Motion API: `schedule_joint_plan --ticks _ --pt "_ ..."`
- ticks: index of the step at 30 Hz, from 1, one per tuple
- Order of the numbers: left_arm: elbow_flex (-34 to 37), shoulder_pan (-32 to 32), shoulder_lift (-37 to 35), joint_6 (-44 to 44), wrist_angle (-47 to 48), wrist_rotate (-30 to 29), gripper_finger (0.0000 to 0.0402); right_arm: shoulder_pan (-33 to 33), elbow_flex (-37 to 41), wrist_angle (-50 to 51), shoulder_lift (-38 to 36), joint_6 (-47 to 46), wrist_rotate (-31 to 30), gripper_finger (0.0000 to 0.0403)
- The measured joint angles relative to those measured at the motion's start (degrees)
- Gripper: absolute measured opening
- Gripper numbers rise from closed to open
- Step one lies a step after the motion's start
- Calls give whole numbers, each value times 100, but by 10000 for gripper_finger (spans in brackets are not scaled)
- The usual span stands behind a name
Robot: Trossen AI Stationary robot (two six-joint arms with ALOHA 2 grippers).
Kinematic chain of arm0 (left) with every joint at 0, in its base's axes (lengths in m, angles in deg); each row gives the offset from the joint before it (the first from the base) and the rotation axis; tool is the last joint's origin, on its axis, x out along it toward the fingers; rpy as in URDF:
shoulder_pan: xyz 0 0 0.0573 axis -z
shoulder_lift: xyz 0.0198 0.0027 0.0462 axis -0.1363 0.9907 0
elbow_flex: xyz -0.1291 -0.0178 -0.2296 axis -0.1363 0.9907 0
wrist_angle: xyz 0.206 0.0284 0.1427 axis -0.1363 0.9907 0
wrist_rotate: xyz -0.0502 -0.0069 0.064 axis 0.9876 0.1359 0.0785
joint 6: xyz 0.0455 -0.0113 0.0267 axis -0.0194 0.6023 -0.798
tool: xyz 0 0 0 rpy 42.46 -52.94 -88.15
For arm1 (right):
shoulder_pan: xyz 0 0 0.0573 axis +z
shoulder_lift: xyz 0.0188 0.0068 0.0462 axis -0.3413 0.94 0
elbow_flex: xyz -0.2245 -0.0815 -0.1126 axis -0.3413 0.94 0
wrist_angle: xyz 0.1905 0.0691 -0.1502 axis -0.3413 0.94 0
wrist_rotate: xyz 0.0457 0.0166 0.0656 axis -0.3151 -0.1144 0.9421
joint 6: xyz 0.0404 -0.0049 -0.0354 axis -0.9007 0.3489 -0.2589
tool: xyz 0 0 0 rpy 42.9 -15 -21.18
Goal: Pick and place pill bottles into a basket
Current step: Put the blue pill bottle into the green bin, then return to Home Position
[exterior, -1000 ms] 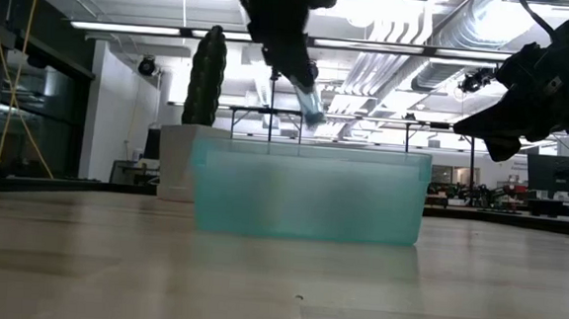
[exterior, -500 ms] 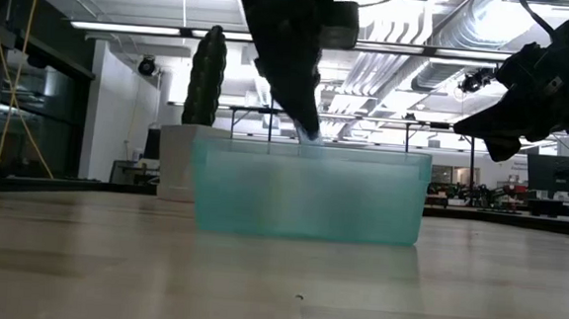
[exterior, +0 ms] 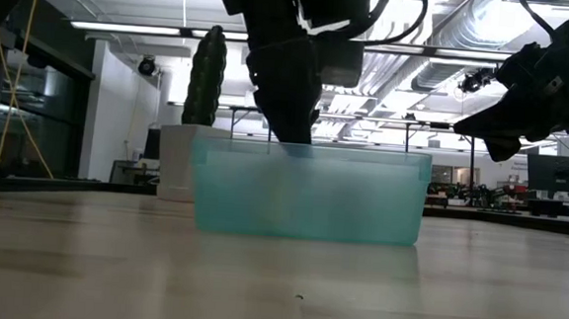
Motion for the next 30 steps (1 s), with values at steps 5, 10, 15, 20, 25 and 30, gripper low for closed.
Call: schedule_joint_plan --ticks 5,10,15,20,25,30 --pt "0 0 0 0 -5 0 169 0 0 0 0 0 0 2" --pt "0 0 -2 -4 -3 4 198 0 0 0 0 0 2 2" --pt "0 0 -2 -7 1 2 234 0 -2 0 0 0 2 1" --pt "-209 0 -42 -26 503 -60 262 -2 0 0 0 -1 4 1" --pt "-750 -2 -57 -216 1304 -695 273 0 0 0 0 0 3 1" --pt "-1207 -7 -57 -170 1238 -745 252 0 0 0 0 0 2 2"
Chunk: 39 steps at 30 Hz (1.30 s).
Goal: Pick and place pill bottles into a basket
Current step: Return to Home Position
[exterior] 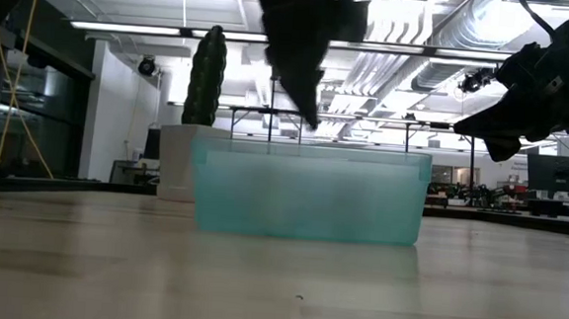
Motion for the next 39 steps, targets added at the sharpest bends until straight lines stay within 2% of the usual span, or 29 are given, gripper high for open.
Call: schedule_joint_plan --ticks 6,9,12,15,17,19,23,28,31,35,39 --pt "-164 -74 -142 315 -658 5 183 0 -1 0 0 -7 1 2" --pt "-62 -85 -403 448 -585 -81 139 0 0 -4 0 -4 0 1" --pt "95 -68 -785 434 -619 -95 91 0 -1 -9 0 43 -2 2" --pt "498 -85 -1351 446 -1218 -146 42 0 0 -11 -1 132 -3 1" --pt "1046 -121 -1766 448 -1998 -139 22 -2 -2 -15 -2 146 -2 1" --pt "1785 -174 -2202 450 -2828 -123 22 0 -1 -34 0 145 -1 2" --pt "3474 -237 -3091 710 -4437 6 42 0 0 -50 -16 145 47 1" --pt "5286 -260 -4149 912 -5884 173 21 0 0 -122 -22 146 100 1" --pt "6207 -264 -4786 881 -6801 154 21 0 0 -319 -37 146 120 2" --pt "7261 -264 -5784 912 -7381 -94 38 0 -1 -584 -55 146 140 1" --pt "8070 -258 -6980 946 -7365 -138 22 -1 -1 -732 -57 146 139 1"
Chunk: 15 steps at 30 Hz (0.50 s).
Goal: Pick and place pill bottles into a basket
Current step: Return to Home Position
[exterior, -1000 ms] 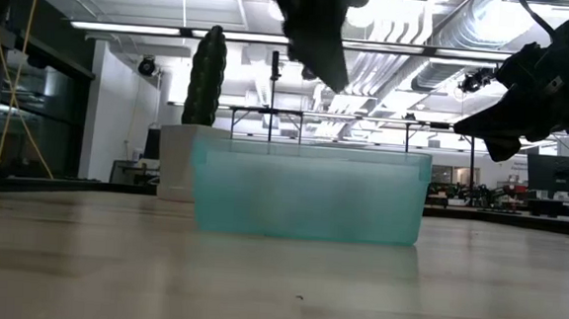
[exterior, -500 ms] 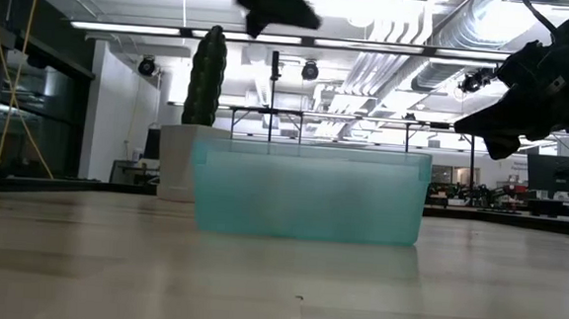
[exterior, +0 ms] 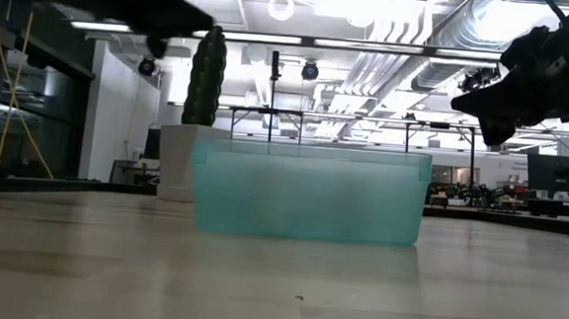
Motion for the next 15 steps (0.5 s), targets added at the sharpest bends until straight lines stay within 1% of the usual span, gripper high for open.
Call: schedule_joint_plan --ticks 4,7,11,15 --pt "720 0 -1241 110 -5 89 22 2 1 -30 0 0 7 1" --pt "1187 0 -2032 151 -4 -74 30 -1 1 -61 2 135 2 1" --pt "1655 0 -2843 -17 19 -333 22 -1 1 -299 0 329 107 1" --pt "1964 0 -3429 -87 21 -310 22 -1 0 -598 0 413 509 1"
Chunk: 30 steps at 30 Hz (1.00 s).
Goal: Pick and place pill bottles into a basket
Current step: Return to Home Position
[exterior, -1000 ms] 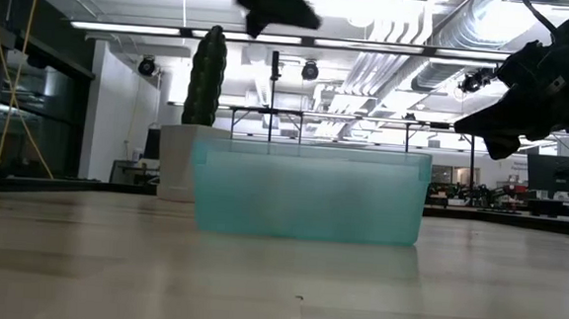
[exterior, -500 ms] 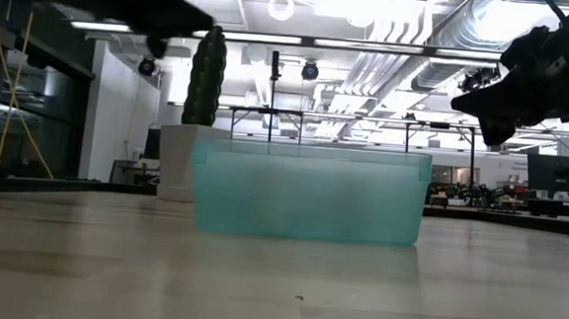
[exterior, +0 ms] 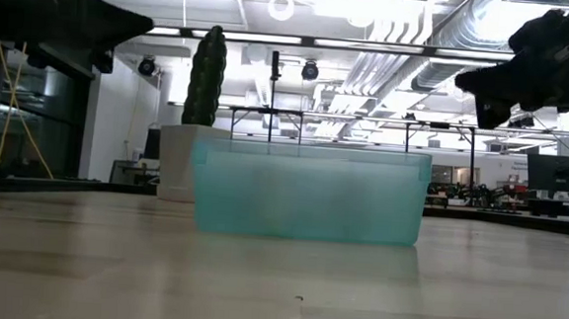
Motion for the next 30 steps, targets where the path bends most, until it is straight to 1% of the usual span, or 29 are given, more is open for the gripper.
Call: schedule_joint_plan --ticks 3,7,9,12,17,19,21,25,28,30 --pt "183 0 -285 36 88 -5 23 2 1 -29 0 82 349 1" --pt "289 0 -519 -75 279 -116 23 2 1 -84 2 125 416 0" --pt "289 0 -554 -246 293 -211 22 1 1 -254 2 190 380 0" --pt "289 0 -602 -412 324 -57 22 -46 1 -498 0 334 379 0" --pt "291 0 -596 -9 1019 77 22 -196 1 -289 4 406 607 0" --pt "291 0 -599 0 963 209 23 -255 1 -231 4 400 766 0" --pt "291 0 -599 -238 857 280 24 -313 1 -292 4 399 902 0" --pt "294 0 -598 -521 881 200 23 -477 1 -341 2 379 978 0" --pt "294 0 -599 -488 967 193 24 -610 1 -318 2 361 974 0" --pt "296 0 -598 -278 1109 172 24 -664 1 -323 2 329 935 0"
